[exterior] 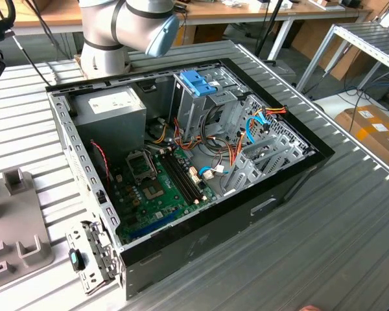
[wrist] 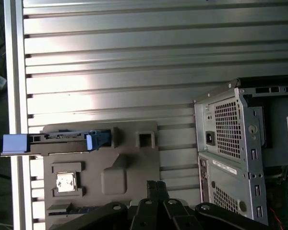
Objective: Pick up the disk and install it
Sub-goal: 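Reach for the disk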
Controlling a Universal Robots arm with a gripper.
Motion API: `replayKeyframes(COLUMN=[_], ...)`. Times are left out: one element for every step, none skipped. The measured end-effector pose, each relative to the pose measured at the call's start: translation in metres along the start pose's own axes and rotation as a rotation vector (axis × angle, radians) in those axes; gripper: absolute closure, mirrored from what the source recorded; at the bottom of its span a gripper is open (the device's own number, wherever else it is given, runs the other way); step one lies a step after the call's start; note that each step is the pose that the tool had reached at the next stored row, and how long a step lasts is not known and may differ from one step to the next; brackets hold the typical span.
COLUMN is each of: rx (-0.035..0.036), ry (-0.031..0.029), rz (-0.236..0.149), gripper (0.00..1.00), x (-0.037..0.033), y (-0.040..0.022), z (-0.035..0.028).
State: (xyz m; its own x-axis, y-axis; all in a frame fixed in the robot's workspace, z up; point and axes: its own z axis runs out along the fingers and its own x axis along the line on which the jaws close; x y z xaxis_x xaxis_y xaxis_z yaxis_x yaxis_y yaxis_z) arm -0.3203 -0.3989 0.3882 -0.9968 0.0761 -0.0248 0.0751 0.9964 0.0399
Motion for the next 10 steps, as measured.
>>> replayKeyframes(rx=[0.0000, 0.0000, -0.0001, -0.0001, -0.0001, 0.0000, 0.0000, -0.0001, 0.0000, -0.0001], ry=[0.0000, 0.0000, -0.0001, 0.0000, -0.0001, 0.0000, 0.0000, 0.0000, 0.0000, -0.0001], rz=[0.000, 0.000, 0.000, 0.000, 0.000, 0.000, 0.000, 0.000, 0.000, 0.000], gripper=[0.89, 0.89, 0.89, 0.89, 0.89, 0.89, 0.89, 0.89, 0.89, 0.89], x=[0.0014, 0.0023, 0.0038, 0.0047, 0.0058, 0.0071, 0.0080, 0.0091, 0.0101, 0.0110], y=[-0.0001, -0.0002, -0.0003, -0.0004, -0.0005, -0.0005, -0.0006, -0.0007, -0.0008, -0.0008], z=[0.0000, 0.0000, 0.0000, 0.0000, 0.0001, 0.0000, 0.0001, 0.0001, 0.0001, 0.0001])
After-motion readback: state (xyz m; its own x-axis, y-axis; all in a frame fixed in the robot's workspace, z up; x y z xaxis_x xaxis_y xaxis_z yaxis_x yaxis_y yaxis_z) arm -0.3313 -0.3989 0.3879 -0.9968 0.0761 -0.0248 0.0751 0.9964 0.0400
